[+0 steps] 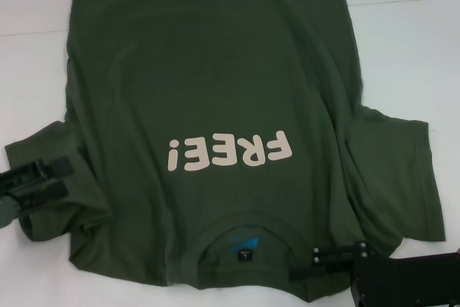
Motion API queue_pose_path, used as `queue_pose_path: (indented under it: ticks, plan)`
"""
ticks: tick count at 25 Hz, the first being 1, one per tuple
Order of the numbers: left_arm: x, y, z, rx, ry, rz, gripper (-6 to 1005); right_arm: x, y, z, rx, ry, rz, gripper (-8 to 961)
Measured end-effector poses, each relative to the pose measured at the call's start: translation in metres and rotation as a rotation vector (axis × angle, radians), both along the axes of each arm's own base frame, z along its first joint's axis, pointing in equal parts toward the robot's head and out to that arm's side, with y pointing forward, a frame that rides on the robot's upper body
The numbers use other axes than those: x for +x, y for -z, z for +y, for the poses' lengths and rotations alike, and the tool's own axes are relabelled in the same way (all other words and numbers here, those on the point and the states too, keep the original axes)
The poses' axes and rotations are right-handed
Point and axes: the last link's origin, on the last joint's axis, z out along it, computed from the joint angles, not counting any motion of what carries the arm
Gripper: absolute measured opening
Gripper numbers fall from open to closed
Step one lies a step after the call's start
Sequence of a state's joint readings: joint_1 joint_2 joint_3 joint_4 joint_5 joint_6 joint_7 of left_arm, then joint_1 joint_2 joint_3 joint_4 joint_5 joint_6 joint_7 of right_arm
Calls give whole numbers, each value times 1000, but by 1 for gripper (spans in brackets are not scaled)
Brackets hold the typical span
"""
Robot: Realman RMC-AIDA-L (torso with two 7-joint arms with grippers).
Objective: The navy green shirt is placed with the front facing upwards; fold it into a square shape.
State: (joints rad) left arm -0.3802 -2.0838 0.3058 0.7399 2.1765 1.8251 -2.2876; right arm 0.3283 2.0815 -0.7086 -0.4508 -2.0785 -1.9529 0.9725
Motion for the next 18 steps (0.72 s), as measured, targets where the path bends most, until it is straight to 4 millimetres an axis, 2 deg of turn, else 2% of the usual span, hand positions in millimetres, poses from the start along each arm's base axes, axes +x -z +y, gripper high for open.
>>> queue_pose_path:
  ticks: [7, 18]
  plan:
    - [-16, -6, 5, -48, -90, 117, 779, 1, -1, 0, 1, 0, -3, 699]
    - [-39, -22, -1, 16, -196, 178, 783, 0, -2, 3, -6, 9, -11, 699]
